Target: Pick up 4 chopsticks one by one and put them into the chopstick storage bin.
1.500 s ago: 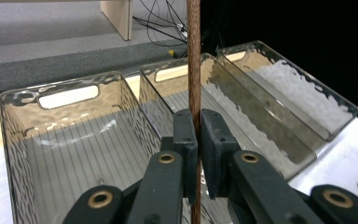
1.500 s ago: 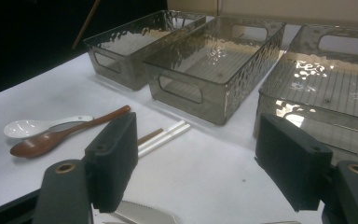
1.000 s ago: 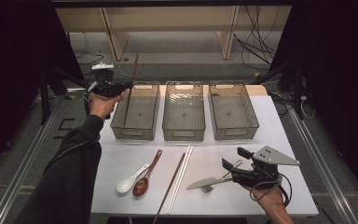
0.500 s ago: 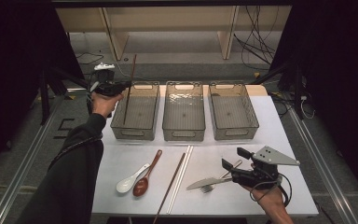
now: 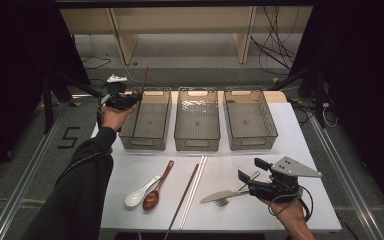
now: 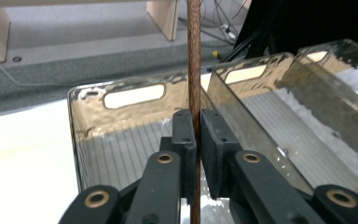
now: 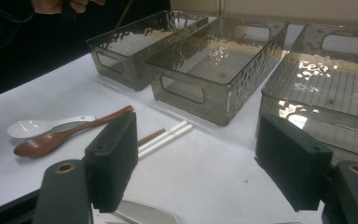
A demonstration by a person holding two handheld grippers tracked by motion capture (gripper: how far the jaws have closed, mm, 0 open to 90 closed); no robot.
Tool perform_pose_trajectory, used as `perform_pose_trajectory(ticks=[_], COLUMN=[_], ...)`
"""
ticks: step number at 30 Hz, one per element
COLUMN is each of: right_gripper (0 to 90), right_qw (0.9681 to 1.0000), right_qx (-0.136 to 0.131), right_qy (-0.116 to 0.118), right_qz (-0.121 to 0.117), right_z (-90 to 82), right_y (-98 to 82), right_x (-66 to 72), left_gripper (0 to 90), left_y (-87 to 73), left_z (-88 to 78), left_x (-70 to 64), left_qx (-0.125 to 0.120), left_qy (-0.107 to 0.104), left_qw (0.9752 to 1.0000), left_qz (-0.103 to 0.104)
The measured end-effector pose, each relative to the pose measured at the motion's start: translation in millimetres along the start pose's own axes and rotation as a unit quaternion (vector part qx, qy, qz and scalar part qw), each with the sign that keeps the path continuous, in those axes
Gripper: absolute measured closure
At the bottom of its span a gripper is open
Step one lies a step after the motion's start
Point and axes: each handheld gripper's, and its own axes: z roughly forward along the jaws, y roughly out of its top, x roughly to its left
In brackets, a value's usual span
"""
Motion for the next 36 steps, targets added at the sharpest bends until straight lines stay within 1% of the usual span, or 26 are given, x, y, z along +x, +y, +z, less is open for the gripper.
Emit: perform_pose_trajectory(ticks=[3, 4, 5, 7, 9, 12, 15, 18, 20, 22, 24, 25, 27, 28, 29, 31, 33, 36], right_gripper=[30.5, 30.5, 30.5, 30.6, 30.5, 30.5, 30.5, 30.5, 30.5, 30.5, 30.5, 30.5, 30.5, 30.5, 30.5, 30.5, 30.5, 30.5], right_qw=[1.0, 1.0, 1.0, 1.0, 1.0, 1.0, 1.0, 1.0, 1.0, 1.0, 1.0, 1.0, 1.0, 1.0, 1.0, 1.0, 1.0, 1.0], right_qx=[0.001, 0.001, 0.0, 0.001, 0.001, 0.001, 0.002, 0.003, 0.003, 0.004, 0.006, 0.004, 0.004, 0.004, 0.004, 0.003, 0.003, 0.002], right_qy=[0.0, 0.001, 0.0, 0.0, 0.0, -0.001, -0.001, -0.001, -0.002, -0.003, -0.003, -0.002, -0.002, -0.001, -0.001, -0.002, -0.001, -0.002], right_qz=[0.0, 0.0, 0.0, 0.0, 0.0, 0.001, -0.001, -0.001, 0.0, 0.0, -0.003, -0.002, -0.003, -0.003, -0.004, -0.005, -0.004, -0.003], right_z=[0.0, -0.1, -0.3, -0.4, -0.3, 0.0, 0.0, -0.6, -0.1, 0.3, 0.0, 0.1, 0.2, 0.1, 0.0, -0.3, -0.5, -0.8], right_y=[0.0, 0.0, 0.1, 0.0, -0.1, -0.2, -0.3, -0.1, -0.2, -0.3, -0.3, -0.2, 0.3, 0.3, 0.3, 0.5, 0.5, 0.4], right_x=[0.4, 0.3, 0.1, 0.0, -0.1, -0.1, 0.4, 1.3, 1.3, 1.4, 1.6, 2.0, 2.8, 3.2, 3.6, 3.7, 3.1, 2.7], left_gripper=[73.5, 71.7, 68.9, 62.1, 56.1, 47.4, 41.6, 36.6, 34.1, 32.1, 30.7, 29.7, 28.8, 27.9, 27.2, 26.5, 26.0, 25.2], left_y=[-0.5, 0.0, 0.4, 2.3, 2.9, 1.3, -1.6, -7.0, -12.5, -19.2, -24.8, -28.4, -36.0, -40.5, -42.7, -48.1, -52.6, -56.4], left_z=[0.6, -0.3, -1.3, -6.5, -12.9, -24.7, -36.2, -50.6, -61.2, -68.6, -71.3, -73.2, -74.4, -74.0, -74.2, -73.6, -75.3, -77.8], left_x=[0.6, 0.7, 0.1, -3.5, -10.3, -22.9, -35.3, -49.4, -60.4, -69.4, -77.2, -80.7, -87.6, -90.8, -91.9, -95.4, -97.5, -100.1], left_qx=[0.013, 0.017, 0.017, 0.027, 0.039, 0.048, 0.065, 0.076, 0.079, 0.081, 0.093, 0.095, 0.104, 0.107, 0.11, 0.113, 0.109, 0.109], left_qy=[0.001, -0.001, -0.001, -0.015, -0.033, -0.047, -0.059, -0.069, -0.076, -0.085, -0.086, -0.085, -0.089, -0.088, -0.088, -0.091, -0.092, -0.096], left_qw=[0.9999, 0.9998, 0.9997, 0.9992, 0.9983, 0.9974, 0.9959, 0.9947, 0.994, 0.9931, 0.9919, 0.9917, 0.9902, 0.99, 0.9895, 0.989, 0.9894, 0.9889], left_qz=[-0.009, -0.012, -0.015, -0.027, -0.027, -0.028, -0.02, -0.011, -0.002, 0.001, 0.012, 0.014, 0.024, 0.026, 0.03, 0.031, 0.027, 0.029])
